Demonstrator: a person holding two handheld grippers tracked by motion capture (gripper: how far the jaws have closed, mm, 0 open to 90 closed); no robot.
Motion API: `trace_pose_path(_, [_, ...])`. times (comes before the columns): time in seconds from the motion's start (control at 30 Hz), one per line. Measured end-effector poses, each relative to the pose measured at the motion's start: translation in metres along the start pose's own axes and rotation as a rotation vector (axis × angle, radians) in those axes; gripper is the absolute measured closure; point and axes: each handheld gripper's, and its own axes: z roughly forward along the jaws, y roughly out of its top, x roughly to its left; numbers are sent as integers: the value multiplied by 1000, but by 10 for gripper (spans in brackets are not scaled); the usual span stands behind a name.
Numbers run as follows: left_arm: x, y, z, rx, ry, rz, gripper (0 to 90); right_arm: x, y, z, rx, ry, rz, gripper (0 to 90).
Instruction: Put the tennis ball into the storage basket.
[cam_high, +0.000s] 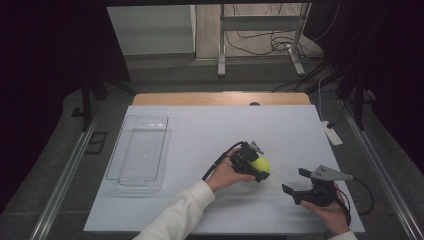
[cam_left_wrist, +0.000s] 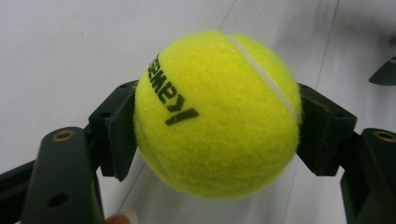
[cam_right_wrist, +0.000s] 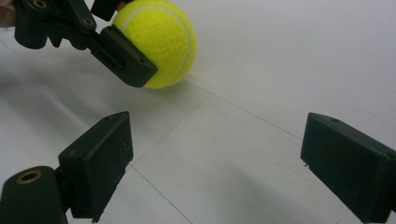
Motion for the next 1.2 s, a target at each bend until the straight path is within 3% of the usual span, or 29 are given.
trace_pose_path(0.4, [-4, -5, -14, -42, 13, -1, 267, 0, 0, 0, 1, -2, 0, 96])
trace_pose_path(0.83, [-9, -12, -27, -67, 25, 23, 267, 0, 0, 0, 4, -4, 2, 96])
trace_pose_path(1.2, [-8, -20, -34, -91, 28, 15, 266, 0, -1, 1, 9, -5, 4, 96])
